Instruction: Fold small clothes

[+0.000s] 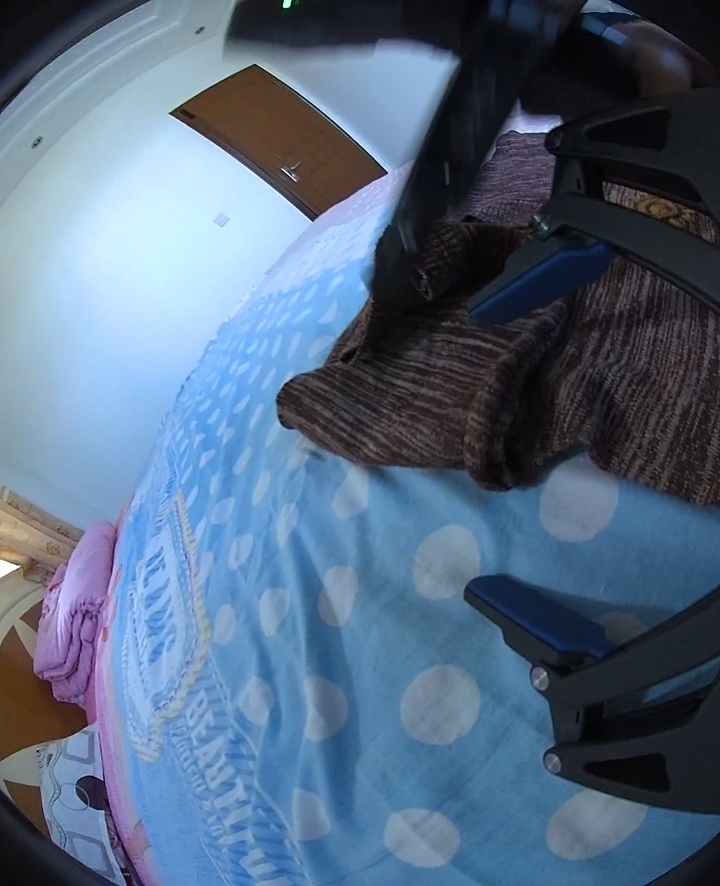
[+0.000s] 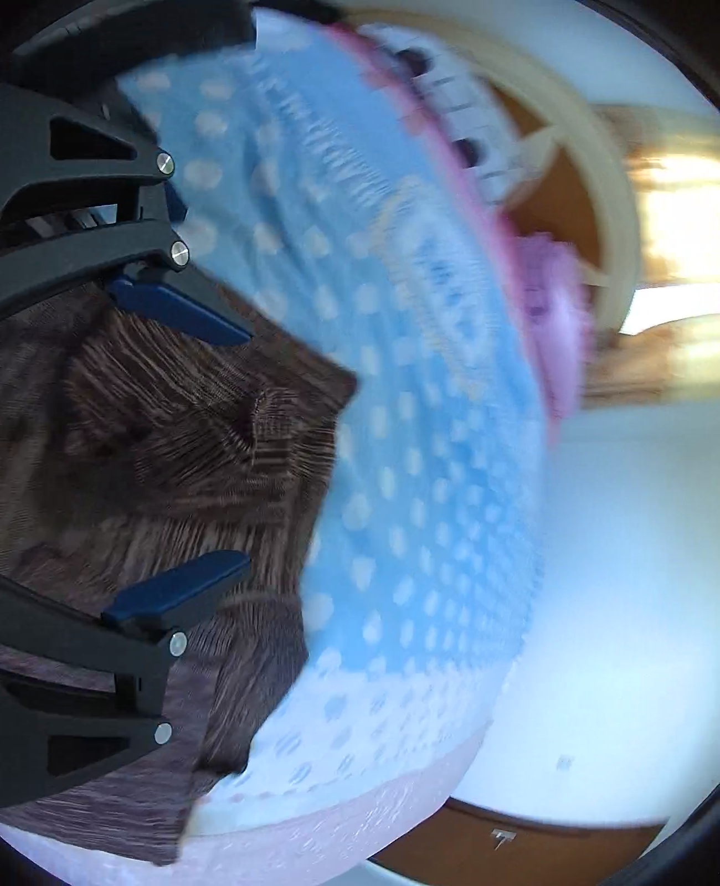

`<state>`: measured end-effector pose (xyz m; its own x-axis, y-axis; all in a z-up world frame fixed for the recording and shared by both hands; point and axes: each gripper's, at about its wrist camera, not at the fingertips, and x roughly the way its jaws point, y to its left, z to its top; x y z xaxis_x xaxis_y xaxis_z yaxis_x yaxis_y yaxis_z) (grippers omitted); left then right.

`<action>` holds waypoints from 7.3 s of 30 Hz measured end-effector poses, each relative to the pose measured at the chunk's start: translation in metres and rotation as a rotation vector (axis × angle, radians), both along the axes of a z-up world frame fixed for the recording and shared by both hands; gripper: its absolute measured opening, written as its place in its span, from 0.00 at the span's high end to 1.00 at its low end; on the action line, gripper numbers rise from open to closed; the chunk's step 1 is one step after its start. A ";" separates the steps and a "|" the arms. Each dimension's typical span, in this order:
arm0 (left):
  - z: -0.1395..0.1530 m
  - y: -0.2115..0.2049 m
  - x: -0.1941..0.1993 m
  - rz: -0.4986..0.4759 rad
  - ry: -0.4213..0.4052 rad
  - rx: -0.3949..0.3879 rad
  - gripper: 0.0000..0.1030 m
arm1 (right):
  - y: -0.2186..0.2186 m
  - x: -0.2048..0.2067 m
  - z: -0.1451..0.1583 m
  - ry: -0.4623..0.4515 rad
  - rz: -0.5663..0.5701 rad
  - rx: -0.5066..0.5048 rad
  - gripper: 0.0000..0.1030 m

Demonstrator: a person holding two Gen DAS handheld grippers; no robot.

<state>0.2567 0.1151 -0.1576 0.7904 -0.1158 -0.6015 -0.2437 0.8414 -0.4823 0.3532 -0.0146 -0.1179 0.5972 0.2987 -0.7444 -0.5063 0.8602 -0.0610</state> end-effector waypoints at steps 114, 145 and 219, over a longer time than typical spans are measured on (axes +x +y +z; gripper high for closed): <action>0.000 0.003 -0.008 -0.038 0.007 0.130 0.00 | -0.154 -0.029 -0.026 0.132 -0.206 0.076 0.65; 0.040 -0.008 -0.170 -0.693 -0.030 0.264 0.00 | -0.314 -0.338 -0.011 0.156 -0.524 0.164 0.33; 0.010 -0.092 -0.183 -1.300 -0.085 0.517 0.86 | -0.323 -0.195 -0.041 0.244 -0.610 0.443 0.94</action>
<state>0.0741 0.0228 -0.1479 0.3259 -0.5668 -0.7566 0.8510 0.5246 -0.0264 0.1585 -0.3373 -0.1593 0.5864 0.2701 -0.7637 0.1075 0.9085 0.4038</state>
